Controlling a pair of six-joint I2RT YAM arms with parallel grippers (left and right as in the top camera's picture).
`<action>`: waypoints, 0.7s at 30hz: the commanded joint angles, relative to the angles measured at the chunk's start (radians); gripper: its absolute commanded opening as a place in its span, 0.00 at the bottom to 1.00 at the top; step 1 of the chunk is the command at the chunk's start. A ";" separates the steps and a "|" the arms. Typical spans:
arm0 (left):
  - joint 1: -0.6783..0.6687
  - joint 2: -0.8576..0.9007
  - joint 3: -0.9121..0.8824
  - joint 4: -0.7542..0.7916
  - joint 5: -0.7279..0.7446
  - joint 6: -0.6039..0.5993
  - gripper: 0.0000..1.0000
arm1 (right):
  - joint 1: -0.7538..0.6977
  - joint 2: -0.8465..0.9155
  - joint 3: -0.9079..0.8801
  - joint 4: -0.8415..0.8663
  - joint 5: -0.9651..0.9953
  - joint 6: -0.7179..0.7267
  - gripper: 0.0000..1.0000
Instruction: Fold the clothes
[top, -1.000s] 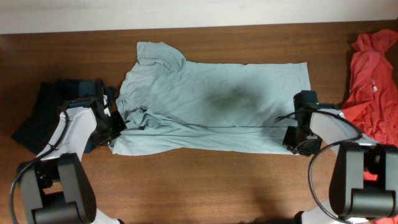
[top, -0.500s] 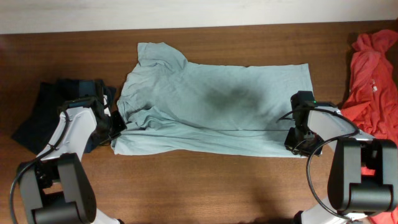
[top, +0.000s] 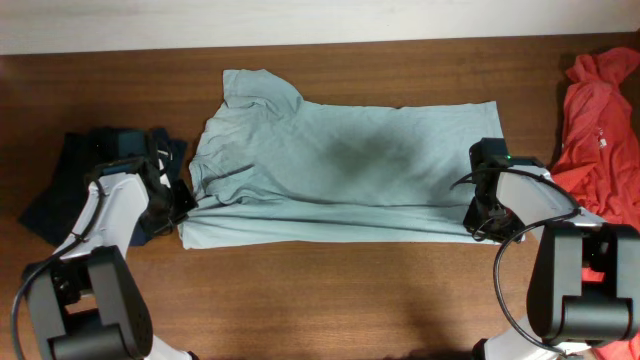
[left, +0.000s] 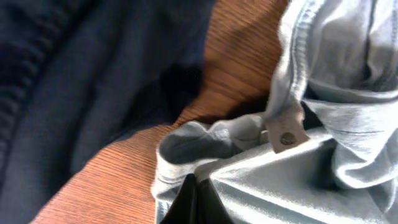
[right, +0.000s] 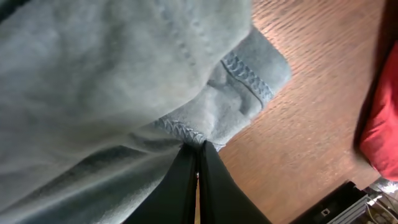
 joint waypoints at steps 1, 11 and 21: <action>0.018 -0.006 0.010 0.003 -0.033 -0.010 0.00 | -0.026 -0.021 0.018 -0.005 0.074 0.021 0.04; 0.018 -0.006 0.010 0.005 -0.032 -0.010 0.00 | -0.032 -0.021 0.018 -0.006 0.049 0.021 0.04; 0.018 -0.006 0.010 0.007 -0.034 -0.010 0.00 | -0.114 -0.020 0.018 0.013 0.056 0.021 0.04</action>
